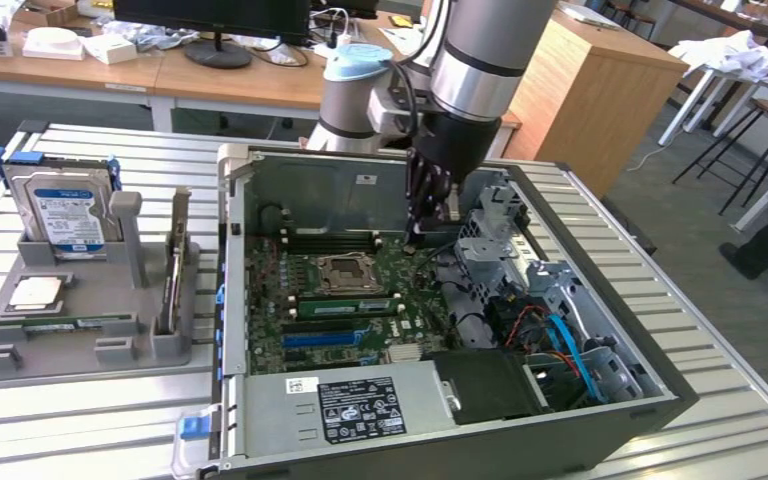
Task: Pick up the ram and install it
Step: 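Press down the ram until it locks into place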
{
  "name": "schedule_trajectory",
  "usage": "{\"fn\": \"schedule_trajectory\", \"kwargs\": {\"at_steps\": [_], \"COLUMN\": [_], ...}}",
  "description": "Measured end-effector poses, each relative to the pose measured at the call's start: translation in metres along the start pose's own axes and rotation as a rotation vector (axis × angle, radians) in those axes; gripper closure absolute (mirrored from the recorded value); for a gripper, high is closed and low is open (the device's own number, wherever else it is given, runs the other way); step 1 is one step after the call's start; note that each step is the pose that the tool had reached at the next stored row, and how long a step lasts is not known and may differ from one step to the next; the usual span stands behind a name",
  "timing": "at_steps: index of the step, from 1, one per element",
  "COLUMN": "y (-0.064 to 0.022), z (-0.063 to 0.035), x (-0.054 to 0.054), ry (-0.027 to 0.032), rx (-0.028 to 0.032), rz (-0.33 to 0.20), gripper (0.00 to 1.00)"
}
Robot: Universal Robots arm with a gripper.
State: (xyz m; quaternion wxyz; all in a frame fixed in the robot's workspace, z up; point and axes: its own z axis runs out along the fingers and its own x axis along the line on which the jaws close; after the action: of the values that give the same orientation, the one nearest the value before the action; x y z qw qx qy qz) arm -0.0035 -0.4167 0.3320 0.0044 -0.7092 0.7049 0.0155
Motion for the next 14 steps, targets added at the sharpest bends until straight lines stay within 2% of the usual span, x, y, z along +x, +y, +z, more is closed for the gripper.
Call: {"fn": "schedule_trajectory", "kwargs": {"at_steps": [14], "y": [-0.0001], "z": [0.0058], "x": [0.0002], "ry": [0.0], "rx": [0.0], "rz": [0.0], "gripper": [0.9]}}
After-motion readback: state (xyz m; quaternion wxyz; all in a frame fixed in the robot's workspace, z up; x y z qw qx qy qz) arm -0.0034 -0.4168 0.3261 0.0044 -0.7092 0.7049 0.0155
